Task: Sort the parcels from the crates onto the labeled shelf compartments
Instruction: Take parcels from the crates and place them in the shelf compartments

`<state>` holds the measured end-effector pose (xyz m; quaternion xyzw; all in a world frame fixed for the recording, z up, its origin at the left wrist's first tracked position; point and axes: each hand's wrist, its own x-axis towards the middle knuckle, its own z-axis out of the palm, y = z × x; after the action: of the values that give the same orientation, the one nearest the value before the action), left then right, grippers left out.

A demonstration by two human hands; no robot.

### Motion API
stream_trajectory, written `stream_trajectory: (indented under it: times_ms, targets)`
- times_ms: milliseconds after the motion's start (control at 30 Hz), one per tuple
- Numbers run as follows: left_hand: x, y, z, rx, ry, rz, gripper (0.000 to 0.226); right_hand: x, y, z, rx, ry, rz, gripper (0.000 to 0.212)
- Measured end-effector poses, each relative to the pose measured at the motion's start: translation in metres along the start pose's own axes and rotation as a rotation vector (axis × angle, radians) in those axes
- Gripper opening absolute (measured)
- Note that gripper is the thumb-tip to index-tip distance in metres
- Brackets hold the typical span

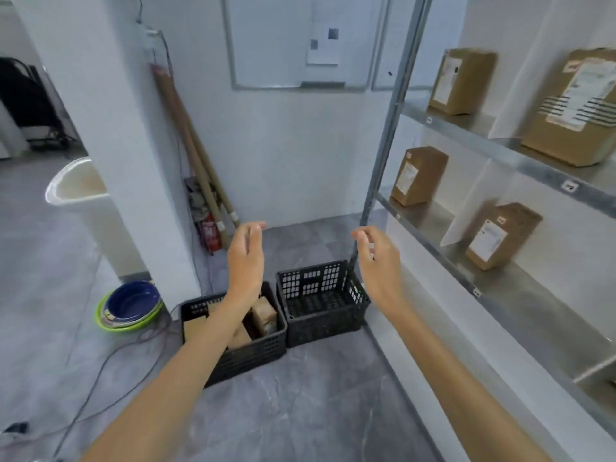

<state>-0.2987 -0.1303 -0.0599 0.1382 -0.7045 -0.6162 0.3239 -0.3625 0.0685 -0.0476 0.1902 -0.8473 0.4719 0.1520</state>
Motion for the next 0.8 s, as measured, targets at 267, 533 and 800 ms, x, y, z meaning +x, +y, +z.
stream_trajectory:
  times_ms: [267,533,800]
  targets:
    - [0.020,-0.039,-0.076,0.027,0.280,-0.138,0.026,0.013,-0.013,0.080,0.036,-0.222,-0.045,0.025]
    - [0.060,-0.077,-0.097,0.058,0.410,-0.201,0.027,0.055,-0.003,0.159,0.122,-0.393,-0.070,0.025]
    - [0.115,-0.115,-0.101,0.151,0.412,-0.268,0.024,0.112,0.014,0.221,0.178,-0.566,-0.065,0.023]
